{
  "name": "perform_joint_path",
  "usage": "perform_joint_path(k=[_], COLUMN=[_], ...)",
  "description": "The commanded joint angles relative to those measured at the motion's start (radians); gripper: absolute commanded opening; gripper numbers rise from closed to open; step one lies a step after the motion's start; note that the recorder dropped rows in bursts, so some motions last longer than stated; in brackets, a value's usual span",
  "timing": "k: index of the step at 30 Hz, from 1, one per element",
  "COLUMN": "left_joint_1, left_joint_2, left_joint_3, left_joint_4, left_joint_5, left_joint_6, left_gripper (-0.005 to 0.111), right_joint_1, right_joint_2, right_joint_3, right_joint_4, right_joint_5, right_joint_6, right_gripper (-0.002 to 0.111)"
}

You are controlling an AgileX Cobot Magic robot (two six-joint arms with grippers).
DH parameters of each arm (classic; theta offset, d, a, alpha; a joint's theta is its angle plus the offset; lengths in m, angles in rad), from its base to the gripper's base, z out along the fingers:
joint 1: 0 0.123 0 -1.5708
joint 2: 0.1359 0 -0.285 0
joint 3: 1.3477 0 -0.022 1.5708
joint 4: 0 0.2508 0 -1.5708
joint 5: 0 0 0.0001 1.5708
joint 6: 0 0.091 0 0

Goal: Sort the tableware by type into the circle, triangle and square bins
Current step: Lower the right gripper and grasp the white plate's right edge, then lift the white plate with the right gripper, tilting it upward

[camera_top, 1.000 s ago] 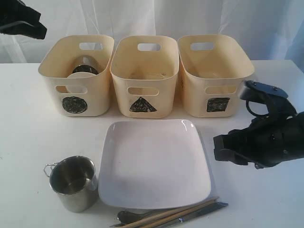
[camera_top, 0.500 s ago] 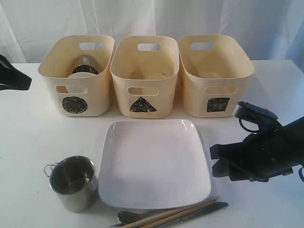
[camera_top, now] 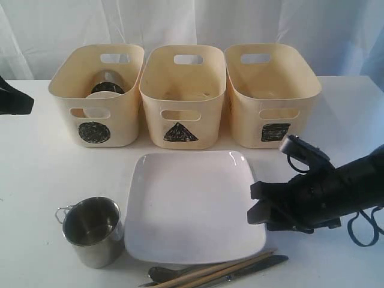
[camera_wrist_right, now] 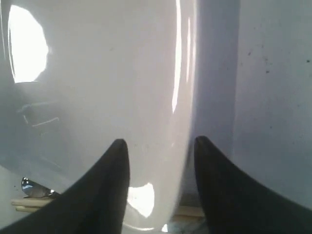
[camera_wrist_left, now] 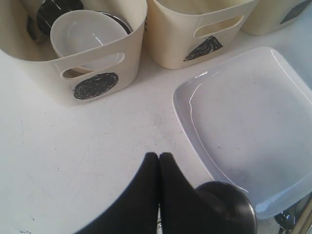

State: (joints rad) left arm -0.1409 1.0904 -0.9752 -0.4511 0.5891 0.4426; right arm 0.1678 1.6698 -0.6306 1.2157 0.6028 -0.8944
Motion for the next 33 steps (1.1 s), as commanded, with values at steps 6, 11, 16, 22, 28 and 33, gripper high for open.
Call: perform_joint_path(k=[6,11,16,22,28,33], left_joint_1=[-0.001,-0.001,-0.001,-0.001,-0.001,-0.001], left_joint_2=[-0.009,-0.009,-0.009,-0.009,-0.009,-0.009], left_joint_3=[0.008,0.008,0.008,0.008,0.008,0.008], left_joint_4=[-0.011,-0.011,-0.011,-0.011,-0.007,-0.007], left_joint_5=[-0.011,-0.014,-0.020,-0.020,-0.022,-0.032], left_joint_6=[0.002,0.002,0.002,0.002,0.002,0.002], left_gripper=[0.000,0.000,0.000,0.000,0.000,0.000], right_joint_1=[-0.011,-0.008,-0.008,-0.008,-0.008,-0.008], right_joint_2=[0.103,0.128,0.151,0.151,0.130,0.055], right_joint_3=[0.002,0.002,0.002,0.002,0.002,0.002], right_joint_4=[0.113,0.190,0.216,0.222,0.224,0.225], right_joint_5=[0.002,-0.008,-0.036,-0.086,-0.093,-0.095], right_joint_6=[-0.118,-0.183,-0.212,-0.209,-0.208,-0.203], right_gripper=[0.041,0.036,0.016,0.000,0.000,0.000])
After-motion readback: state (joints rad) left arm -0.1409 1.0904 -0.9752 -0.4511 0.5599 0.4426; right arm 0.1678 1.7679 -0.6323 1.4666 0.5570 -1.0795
